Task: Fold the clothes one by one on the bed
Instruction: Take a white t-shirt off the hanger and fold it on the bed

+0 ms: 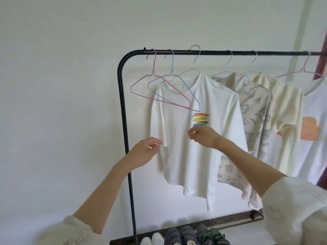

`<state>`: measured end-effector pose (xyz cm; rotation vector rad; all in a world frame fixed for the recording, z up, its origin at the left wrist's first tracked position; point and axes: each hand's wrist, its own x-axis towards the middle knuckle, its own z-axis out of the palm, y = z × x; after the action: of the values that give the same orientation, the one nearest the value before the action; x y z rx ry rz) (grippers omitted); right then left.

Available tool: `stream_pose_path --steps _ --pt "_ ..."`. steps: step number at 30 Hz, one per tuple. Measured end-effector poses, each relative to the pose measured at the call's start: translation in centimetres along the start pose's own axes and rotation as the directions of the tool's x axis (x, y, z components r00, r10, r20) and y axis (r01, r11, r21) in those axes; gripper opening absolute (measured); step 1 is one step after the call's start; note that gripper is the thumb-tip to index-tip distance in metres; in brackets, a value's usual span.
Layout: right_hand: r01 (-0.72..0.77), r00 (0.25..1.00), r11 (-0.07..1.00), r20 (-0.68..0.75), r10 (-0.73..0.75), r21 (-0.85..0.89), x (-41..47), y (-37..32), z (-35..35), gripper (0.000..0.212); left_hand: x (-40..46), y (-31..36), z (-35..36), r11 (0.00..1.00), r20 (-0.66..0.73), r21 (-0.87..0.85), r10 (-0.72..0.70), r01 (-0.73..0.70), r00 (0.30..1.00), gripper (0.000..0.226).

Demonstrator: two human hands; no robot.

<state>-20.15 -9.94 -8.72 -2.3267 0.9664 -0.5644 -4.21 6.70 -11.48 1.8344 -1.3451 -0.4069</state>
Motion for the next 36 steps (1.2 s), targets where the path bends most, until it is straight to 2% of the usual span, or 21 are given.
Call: stream_pose_path --steps 2,6,10,12,14,16,19,21,23,25,26,28,30,31,33,36 --pt "-0.004 0.992 0.996 -0.128 -0.007 -0.087 0.7 1.1 -2.3 0.025 1.7 1.9 1.2 0.999 -0.022 -0.002 0.037 -0.037 0.999 0.018" --pt "-0.008 0.939 0.997 -0.343 -0.021 -0.083 3.0 2.9 -6.2 0.03 5.2 6.0 2.9 0.982 -0.145 -0.051 0.17 -0.179 0.975 0.018" --pt "-0.074 0.848 0.979 -0.529 -0.038 -0.189 6.3 4.4 -9.4 0.034 10.2 10.1 3.6 0.946 -0.314 -0.016 0.304 -0.325 0.9 0.023" --pt "-0.117 0.83 0.959 -0.555 -0.049 -0.259 7.3 4.6 -10.7 0.04 12.4 11.9 3.7 0.932 -0.358 -0.014 0.334 -0.362 0.872 0.025" --pt "-0.163 0.851 0.937 -0.525 -0.026 -0.31 8.5 5.1 -11.7 0.047 14.7 13.5 4.0 0.925 -0.373 -0.023 0.343 -0.379 0.862 0.028" --pt "-0.169 0.872 0.948 -0.489 0.017 -0.268 9.9 6.0 -12.6 0.047 16.9 14.7 4.6 0.925 -0.368 -0.035 0.34 -0.378 0.865 0.031" --pt "-0.021 0.855 0.994 -0.517 -0.038 -0.107 11.1 7.2 -13.0 0.021 19.6 15.9 5.7 0.946 -0.281 -0.128 0.254 -0.298 0.926 0.04" --pt "0.057 0.881 0.997 -0.467 -0.073 -0.048 11.5 8.0 -13.6 0.025 21.3 16.6 6.6 0.966 -0.229 -0.136 0.187 -0.221 0.955 0.05" --pt "0.16 0.943 0.984 -0.309 -0.127 0.084 11.4 8.5 -14.2 0.028 22.8 17.1 7.3 0.977 -0.262 -0.101 0.156 -0.188 0.953 0.061" --pt "0.177 0.983 0.953 -0.082 -0.161 0.246 11.0 9.0 -15.0 0.03 24.2 17.8 7.8 0.981 -0.319 -0.115 0.112 -0.155 0.941 0.071" --pt "0.16 0.985 0.956 0.019 -0.17 0.245 10.8 9.6 -15.3 0.035 25.0 18.1 8.1 0.982 -0.325 -0.152 0.054 -0.108 0.944 0.076" --pt "0.165 0.973 0.98 0.141 -0.18 0.111 10.8 10.7 -14.6 0.046 26.3 18.0 8.1 0.966 -0.272 -0.256 -0.106 0.034 0.956 0.085" --pt "0.178 0.967 0.983 0.178 -0.182 0.037 10.6 12.2 -13.5 0.048 26.6 16.9 8.7 0.927 -0.209 -0.34 -0.236 0.156 0.949 0.094" --pt "0.171 0.969 0.984 0.172 -0.178 0.056 10.6 13.3 -13.0 0.048 26.5 15.9 9.3 0.91 -0.203 -0.373 -0.27 0.18 0.941 0.097" --pt "0.154 0.975 0.98 0.14 -0.172 0.128 10.9 14.9 -12.8 0.047 26.0 13.8 10.6 0.883 -0.239 -0.434 -0.305 0.18 0.922 0.09" --pt "0.161 0.97 0.953 0.136 -0.201 0.258 10.9 15.2 -13.6 0.029 25.4 12.7 11.5 0.864 -0.312 -0.473 -0.349 0.174 0.884 0.068"
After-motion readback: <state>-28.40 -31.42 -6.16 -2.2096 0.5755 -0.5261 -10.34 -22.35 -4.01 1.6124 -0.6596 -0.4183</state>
